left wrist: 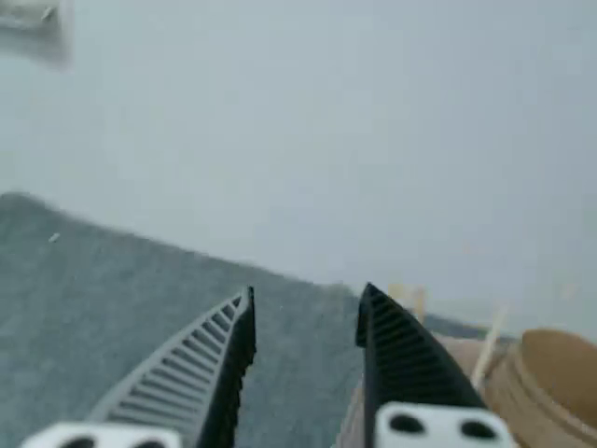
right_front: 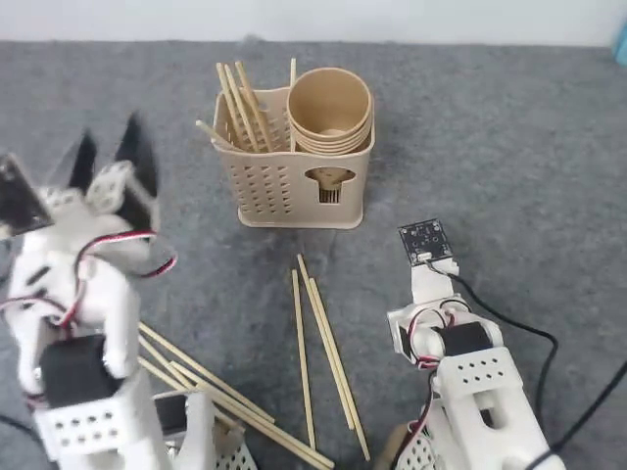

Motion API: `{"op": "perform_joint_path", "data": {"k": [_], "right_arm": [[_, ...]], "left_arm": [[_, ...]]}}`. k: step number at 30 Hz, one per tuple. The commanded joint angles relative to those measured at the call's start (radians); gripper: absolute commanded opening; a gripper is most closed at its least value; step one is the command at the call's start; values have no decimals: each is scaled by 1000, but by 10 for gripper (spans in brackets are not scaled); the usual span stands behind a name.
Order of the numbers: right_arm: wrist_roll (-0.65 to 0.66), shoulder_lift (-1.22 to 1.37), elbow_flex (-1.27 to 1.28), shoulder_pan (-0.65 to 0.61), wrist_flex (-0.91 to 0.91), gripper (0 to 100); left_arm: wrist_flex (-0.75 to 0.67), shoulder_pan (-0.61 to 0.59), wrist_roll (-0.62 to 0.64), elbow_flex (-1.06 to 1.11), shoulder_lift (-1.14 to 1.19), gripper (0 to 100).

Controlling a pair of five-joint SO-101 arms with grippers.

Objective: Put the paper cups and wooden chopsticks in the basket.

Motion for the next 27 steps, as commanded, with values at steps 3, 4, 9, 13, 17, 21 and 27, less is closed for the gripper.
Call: {"op": "perform_joint_path", "data": {"k": [3, 4, 9, 13, 17, 21, 27], "right_arm": [[12, 8, -5, 1, -13, 199], [12, 10, -3, -2, -13, 199], [9, 5, 14, -7, -21, 199], [2, 4, 11, -21, -22, 199], [-83, 4, -12, -114, -12, 199], [-149, 4, -121, -208, 47, 199], [-226, 16, -270, -386, 93, 199]], "left_arm": [[-37, -229, 15, 340, -26, 34], [-84, -241, 15, 414, -26, 18], [-247, -241, 15, 717, -26, 13], [-365, -186, 14, 875, -34, 13], [-364, -175, 11, 875, -26, 13], [-362, -175, 9, 872, -26, 13], [-364, -176, 9, 863, -25, 14]]}}
